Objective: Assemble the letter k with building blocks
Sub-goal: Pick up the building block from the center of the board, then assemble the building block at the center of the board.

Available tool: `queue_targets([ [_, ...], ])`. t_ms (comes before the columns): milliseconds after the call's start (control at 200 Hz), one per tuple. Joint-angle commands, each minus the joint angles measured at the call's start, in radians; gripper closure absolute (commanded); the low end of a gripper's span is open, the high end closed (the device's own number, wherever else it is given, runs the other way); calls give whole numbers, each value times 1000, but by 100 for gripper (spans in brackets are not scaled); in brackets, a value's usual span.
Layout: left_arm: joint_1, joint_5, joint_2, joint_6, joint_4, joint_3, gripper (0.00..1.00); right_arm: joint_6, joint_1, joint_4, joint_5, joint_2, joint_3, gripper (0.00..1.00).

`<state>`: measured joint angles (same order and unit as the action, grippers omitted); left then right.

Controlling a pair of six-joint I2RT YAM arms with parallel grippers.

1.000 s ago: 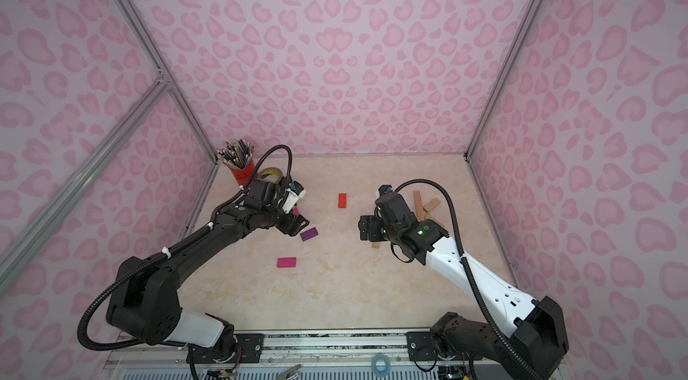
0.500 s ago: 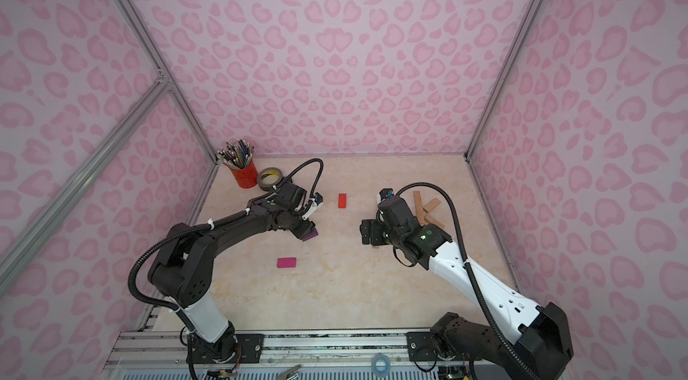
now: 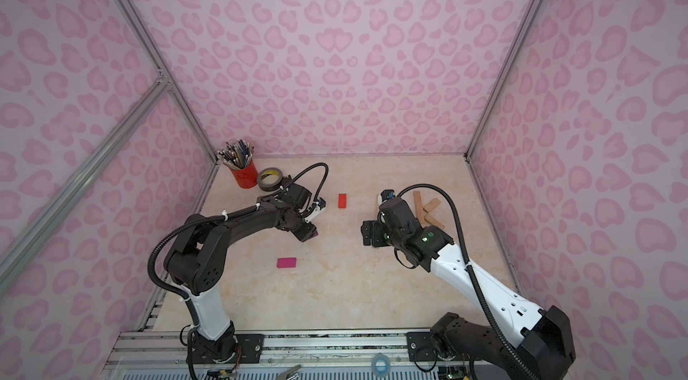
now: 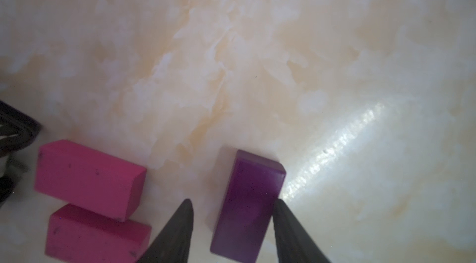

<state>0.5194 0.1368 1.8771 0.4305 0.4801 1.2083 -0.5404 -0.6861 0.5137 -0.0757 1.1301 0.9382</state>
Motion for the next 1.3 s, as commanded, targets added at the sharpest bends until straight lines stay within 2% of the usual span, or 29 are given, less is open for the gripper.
queue_targets([
  [0, 5, 5, 14, 10, 15, 10, 49, 3, 0, -12, -10, 0, -7, 9],
  [115, 10, -2, 28, 5, 17, 15, 54, 0, 0, -12, -14, -4, -10, 9],
  [265, 10, 12, 27, -18, 15, 23, 71, -7, 1, -12, -22, -9, -13, 9],
  [395, 14, 11, 25, -93, 6, 31, 76, -16, 5, -11, -24, -11, -15, 9],
  [566, 58, -55, 12, -367, -42, 63, 79, -27, 6, -12, -30, -16, -15, 9],
  [696, 134, -209, 28, -612, -19, 138, 81, -35, 8, -11, -39, -17, -15, 9],
  [756, 169, -257, 60, -722, 13, 218, 83, -36, 10, -11, -39, -14, -13, 9],
  [886, 211, -275, 127, -870, 43, 314, 88, -43, 11, -10, -33, -19, -13, 9],
  [1061, 217, -250, 225, -932, 79, 428, 88, -44, 13, -6, -41, -51, -30, 9],
  [1296, 220, -204, 316, -940, 93, 509, 89, -52, 16, -4, -50, -82, -49, 9],
])
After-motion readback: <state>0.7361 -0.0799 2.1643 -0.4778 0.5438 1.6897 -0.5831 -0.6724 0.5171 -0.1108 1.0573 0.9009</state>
